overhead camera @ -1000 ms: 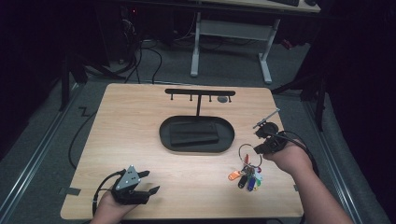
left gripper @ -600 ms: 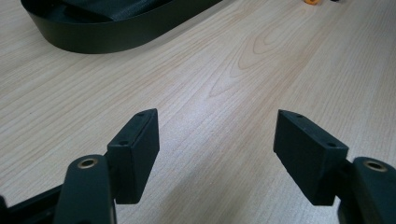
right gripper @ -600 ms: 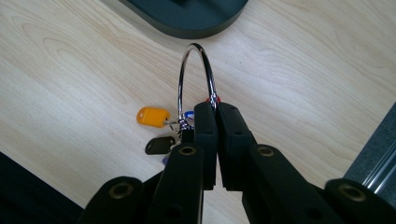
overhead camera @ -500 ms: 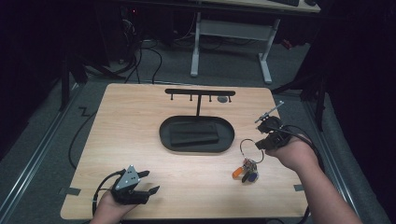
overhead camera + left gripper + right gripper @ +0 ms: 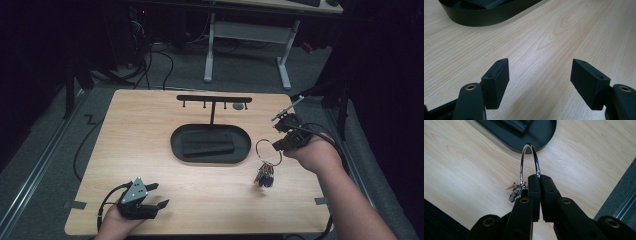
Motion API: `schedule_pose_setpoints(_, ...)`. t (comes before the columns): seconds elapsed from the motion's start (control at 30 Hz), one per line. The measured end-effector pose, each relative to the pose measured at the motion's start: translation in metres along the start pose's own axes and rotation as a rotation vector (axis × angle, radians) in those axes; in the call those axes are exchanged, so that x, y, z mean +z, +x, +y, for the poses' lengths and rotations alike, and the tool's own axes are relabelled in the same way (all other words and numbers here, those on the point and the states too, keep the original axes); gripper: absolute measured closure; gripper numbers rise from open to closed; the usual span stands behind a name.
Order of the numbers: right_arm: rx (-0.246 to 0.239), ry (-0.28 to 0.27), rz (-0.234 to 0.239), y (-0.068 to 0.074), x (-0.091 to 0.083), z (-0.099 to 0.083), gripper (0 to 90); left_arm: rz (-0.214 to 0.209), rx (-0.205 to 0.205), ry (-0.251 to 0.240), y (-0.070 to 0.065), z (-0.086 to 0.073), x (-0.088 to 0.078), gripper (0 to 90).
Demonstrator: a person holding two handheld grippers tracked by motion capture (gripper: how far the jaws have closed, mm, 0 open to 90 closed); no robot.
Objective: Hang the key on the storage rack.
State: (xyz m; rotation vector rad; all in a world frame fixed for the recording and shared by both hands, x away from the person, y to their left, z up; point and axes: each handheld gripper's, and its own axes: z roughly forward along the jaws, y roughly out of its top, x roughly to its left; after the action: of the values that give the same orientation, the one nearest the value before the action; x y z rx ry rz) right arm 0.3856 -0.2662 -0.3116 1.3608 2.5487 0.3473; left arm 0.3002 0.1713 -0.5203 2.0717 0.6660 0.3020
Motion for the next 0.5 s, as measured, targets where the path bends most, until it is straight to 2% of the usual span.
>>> schedule_pose_setpoints(0.1,-0.02,0.004,-0.008,0.0,-0.006,0.011,88.0,0.007,-0.002,0.004,0.0,-0.001,-0.003,31.8)
schedule_pose_setpoints(0.5,-0.027,-0.027,-0.023,-0.003,-0.012,0.039,88.0,0.026,-0.007,0.004,-0.001,-0.003,-0.008,31.8)
